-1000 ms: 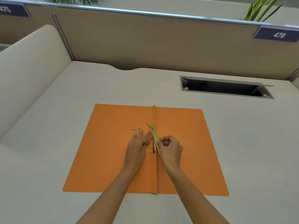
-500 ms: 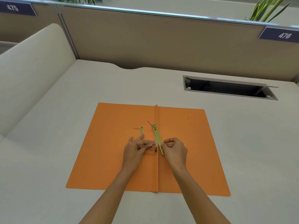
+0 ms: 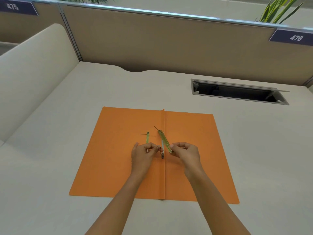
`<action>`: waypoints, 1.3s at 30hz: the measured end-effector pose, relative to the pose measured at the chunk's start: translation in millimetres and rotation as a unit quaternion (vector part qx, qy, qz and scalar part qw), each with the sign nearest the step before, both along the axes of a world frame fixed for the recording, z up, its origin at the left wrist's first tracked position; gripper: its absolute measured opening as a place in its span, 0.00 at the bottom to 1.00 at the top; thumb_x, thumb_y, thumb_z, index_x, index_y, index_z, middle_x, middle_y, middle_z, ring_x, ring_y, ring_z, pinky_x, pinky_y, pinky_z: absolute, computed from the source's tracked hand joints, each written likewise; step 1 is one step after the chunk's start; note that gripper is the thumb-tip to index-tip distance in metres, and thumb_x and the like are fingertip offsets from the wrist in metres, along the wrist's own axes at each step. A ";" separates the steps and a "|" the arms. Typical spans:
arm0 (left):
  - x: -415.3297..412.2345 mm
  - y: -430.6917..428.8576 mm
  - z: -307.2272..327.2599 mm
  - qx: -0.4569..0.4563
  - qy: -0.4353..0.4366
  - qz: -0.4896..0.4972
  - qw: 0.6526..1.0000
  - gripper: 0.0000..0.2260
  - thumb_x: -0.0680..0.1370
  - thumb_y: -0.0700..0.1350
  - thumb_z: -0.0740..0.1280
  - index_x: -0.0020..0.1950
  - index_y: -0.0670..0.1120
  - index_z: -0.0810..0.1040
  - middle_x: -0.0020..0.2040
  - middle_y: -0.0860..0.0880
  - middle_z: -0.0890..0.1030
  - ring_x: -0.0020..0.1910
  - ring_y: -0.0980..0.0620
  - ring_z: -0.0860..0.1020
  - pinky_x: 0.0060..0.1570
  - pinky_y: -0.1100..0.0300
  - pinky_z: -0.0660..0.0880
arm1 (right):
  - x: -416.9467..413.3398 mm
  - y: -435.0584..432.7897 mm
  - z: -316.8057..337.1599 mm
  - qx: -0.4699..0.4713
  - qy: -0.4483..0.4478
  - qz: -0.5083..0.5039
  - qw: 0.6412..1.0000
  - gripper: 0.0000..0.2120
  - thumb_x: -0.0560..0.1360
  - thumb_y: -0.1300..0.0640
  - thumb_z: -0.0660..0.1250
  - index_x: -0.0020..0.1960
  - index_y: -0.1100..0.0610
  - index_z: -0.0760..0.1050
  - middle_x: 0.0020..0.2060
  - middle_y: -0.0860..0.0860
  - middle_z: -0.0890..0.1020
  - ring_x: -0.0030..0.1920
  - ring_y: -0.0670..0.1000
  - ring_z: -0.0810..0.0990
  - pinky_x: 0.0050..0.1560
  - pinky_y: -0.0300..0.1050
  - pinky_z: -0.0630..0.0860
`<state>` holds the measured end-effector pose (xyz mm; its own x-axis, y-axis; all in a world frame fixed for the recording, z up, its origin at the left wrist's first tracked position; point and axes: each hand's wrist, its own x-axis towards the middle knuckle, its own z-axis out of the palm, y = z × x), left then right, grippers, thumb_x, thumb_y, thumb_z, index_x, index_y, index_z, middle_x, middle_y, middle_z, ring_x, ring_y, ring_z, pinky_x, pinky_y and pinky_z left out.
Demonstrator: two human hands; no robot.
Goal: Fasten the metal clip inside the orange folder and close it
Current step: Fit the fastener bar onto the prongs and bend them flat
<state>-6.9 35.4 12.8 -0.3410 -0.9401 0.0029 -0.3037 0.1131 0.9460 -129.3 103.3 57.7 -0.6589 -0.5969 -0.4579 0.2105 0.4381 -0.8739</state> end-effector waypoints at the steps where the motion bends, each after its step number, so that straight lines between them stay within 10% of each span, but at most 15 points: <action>1: -1.6 0.7 0.0 0.000 -0.009 0.003 1.000 0.12 0.76 0.47 0.68 0.32 0.56 0.80 0.35 0.62 0.83 0.41 0.65 0.79 0.71 0.58 0.48 | -0.8 0.0 1.6 -0.006 -0.018 0.003 1.000 0.03 0.72 0.61 0.72 0.40 0.57 0.79 0.37 0.53 0.83 0.33 0.47 0.83 0.30 0.35 0.69; 16: -6.3 2.6 -5.1 -0.026 -0.082 0.003 0.996 0.06 0.73 0.51 0.70 0.39 0.53 0.84 0.35 0.56 0.85 0.44 0.63 0.80 0.73 0.53 0.46 | 1.0 0.1 6.9 -0.042 -0.170 0.008 0.984 0.03 0.73 0.64 0.70 0.42 0.59 0.77 0.33 0.51 0.82 0.28 0.41 0.83 0.31 0.40 0.59; 39: -6.5 3.9 -7.9 -0.055 -0.091 0.007 0.994 0.08 0.72 0.54 0.70 0.39 0.52 0.84 0.35 0.56 0.85 0.44 0.63 0.79 0.73 0.53 0.46 | 2.2 -4.6 7.1 -0.043 -0.114 0.012 0.992 0.03 0.72 0.65 0.70 0.41 0.59 0.78 0.35 0.52 0.82 0.27 0.41 0.83 0.29 0.39 0.58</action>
<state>-13.4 39.3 5.0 -0.3312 -0.9425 0.0451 -0.4712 0.2067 0.8575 -127.2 98.7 64.8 -0.5288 -0.6548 -0.5400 0.3980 0.3707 -0.8392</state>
